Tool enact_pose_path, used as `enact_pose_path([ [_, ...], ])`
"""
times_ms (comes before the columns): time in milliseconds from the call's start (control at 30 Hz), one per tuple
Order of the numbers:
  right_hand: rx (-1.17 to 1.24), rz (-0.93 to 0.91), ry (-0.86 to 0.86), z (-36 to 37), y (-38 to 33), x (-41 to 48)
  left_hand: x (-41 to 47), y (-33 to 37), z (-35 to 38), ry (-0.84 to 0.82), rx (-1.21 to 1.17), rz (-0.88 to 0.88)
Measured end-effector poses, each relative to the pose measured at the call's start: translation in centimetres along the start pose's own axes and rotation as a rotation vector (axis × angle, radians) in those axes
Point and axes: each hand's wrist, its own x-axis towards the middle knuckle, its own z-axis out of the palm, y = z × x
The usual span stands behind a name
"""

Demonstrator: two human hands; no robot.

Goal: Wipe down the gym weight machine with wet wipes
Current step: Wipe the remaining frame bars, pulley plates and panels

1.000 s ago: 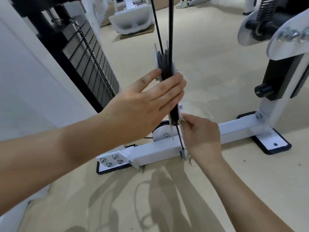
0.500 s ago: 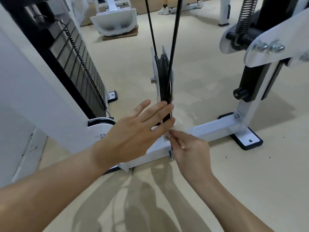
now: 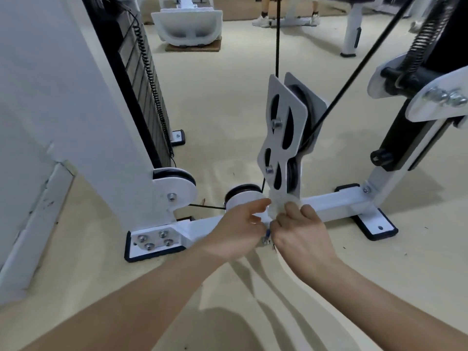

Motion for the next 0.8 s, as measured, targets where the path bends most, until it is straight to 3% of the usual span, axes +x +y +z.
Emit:
enact_pose_path([
  [133, -0.037, 0.010, 0.075, -1.3, 1.3, 1.8, 0.6, 0.9, -1.8, -0.033, 0.199, 0.069],
  [233, -0.046, 0.011, 0.024, -1.1, 1.6, 2.0, 0.4, 2.1, -4.4, -0.117, 0.414, 0.080],
  [333, 0.016, -0.053, -0.232, -2.7, -0.2, 2.5, -1.9, 2.9, -7.3, -0.180, 0.581, 0.150],
  [400, 0.254, 0.014, -0.494, -4.4, -1.1, 4.1, -4.0, 2.6, -9.1, -0.221, 0.655, 0.162],
  [433, 0.509, 0.086, -0.589, -5.7, -1.5, 5.4, -5.0, 2.1, -10.3, -0.243, 0.659, 0.135],
  [533, 1.375, 0.360, -0.623, -8.9, -2.9, 9.9, -7.4, -0.1, -14.2, -0.309, 0.434, 0.010],
  [600, 1.720, 0.462, -0.634, -9.8, -4.1, 12.4, -8.6, -1.3, -16.3, -0.247, 0.097, -0.026],
  [667, 1.848, 0.494, -0.647, -10.2, -6.3, 14.4, -9.7, -2.0, -18.1, -0.071, -0.222, -0.058],
  [800, 1.757, 0.535, -0.686, -10.6, -10.9, 17.5, -11.1, -4.8, -20.6, 0.244, -0.422, -0.055],
])
